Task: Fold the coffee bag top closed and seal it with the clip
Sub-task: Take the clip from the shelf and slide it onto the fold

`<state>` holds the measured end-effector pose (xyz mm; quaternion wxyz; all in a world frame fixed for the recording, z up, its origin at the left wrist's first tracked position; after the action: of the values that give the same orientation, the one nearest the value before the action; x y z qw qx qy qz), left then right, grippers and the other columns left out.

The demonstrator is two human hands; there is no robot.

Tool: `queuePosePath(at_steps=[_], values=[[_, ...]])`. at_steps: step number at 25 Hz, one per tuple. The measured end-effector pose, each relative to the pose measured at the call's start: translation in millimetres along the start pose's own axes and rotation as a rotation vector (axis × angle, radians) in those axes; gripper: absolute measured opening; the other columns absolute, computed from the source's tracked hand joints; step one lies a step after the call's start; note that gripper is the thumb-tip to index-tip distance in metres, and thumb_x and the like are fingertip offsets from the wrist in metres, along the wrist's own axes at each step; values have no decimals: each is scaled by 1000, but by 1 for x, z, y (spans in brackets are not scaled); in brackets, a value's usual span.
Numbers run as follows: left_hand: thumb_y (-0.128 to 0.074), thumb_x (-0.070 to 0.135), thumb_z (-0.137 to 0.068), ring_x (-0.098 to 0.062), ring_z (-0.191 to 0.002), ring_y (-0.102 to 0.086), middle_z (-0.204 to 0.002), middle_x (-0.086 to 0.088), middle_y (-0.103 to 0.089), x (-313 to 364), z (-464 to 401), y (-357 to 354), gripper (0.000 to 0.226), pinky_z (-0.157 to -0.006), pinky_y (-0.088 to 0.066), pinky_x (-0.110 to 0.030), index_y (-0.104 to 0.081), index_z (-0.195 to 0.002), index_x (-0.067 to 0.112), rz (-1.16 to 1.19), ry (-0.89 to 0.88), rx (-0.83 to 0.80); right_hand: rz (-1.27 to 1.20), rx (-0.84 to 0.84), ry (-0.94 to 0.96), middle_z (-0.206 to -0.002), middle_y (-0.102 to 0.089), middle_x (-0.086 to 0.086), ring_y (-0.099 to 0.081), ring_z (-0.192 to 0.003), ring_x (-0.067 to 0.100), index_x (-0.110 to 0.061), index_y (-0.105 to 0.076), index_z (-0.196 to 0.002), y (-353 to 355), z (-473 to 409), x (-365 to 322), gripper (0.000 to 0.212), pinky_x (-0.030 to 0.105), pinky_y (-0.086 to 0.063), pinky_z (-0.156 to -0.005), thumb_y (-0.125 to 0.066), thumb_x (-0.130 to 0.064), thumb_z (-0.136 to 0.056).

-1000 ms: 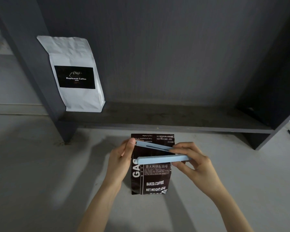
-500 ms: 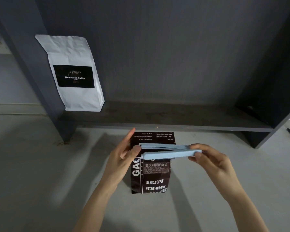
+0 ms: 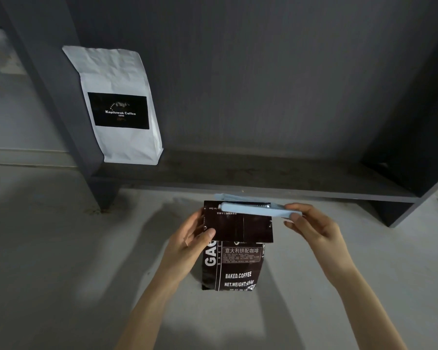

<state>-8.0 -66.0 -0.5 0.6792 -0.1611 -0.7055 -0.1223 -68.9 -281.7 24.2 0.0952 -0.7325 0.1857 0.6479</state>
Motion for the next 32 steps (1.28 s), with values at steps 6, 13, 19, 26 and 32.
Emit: queuePosePath(at_steps=[6,13,19,26,32], values=[[-51,0,-84,21,-83,-57,-97,23,-59,-6,0,1,39,-68,-42,2,-49,-100,35,2,11,35,38,11,26,-67,-66,-1,-56,-73,17,-35,-63,-90,-24,-5,7,29,32,-54,-79,-53,-8,-86],[-51,3,-84,15,-92,-59,-86,37,-67,-8,0,2,33,-73,-43,-1,-55,-104,30,-56,13,-4,38,18,50,-64,-67,-16,-59,-65,-1,-32,-61,-91,-31,-5,5,28,11,-50,-67,-54,-6,-85],[-53,3,-83,16,-95,-54,-117,12,-51,-15,0,3,48,-71,-41,3,-39,-129,6,8,61,46,-2,67,41,-74,-62,-1,-57,-65,-1,-35,-61,-86,-35,-1,5,27,8,-47,-62,-53,-9,-86],[-57,5,-82,15,-93,-56,-124,1,-52,-16,0,6,49,-72,-42,2,-41,-128,5,-22,75,63,-8,28,73,-67,-65,-16,-59,-60,-9,-14,-61,-94,-33,-1,-2,18,3,-44,-57,-52,-1,-85],[-55,7,-83,20,-86,-57,-109,12,-61,-9,2,4,36,-70,-43,1,-52,-118,16,-15,49,22,49,22,96,-76,-64,-7,-57,-60,-6,-23,-62,-86,-31,-1,-3,22,3,-43,-59,-54,-2,-84]])
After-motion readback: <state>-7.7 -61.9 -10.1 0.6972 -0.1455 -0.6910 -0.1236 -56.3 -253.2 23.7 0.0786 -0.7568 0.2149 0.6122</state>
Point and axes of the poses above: each hand's wrist, its own z-axis away from the middle knuckle, its own y-axis out of the back of the hand, x = y × z, the point moved 5 cm from there along -z, towards the middle knuckle
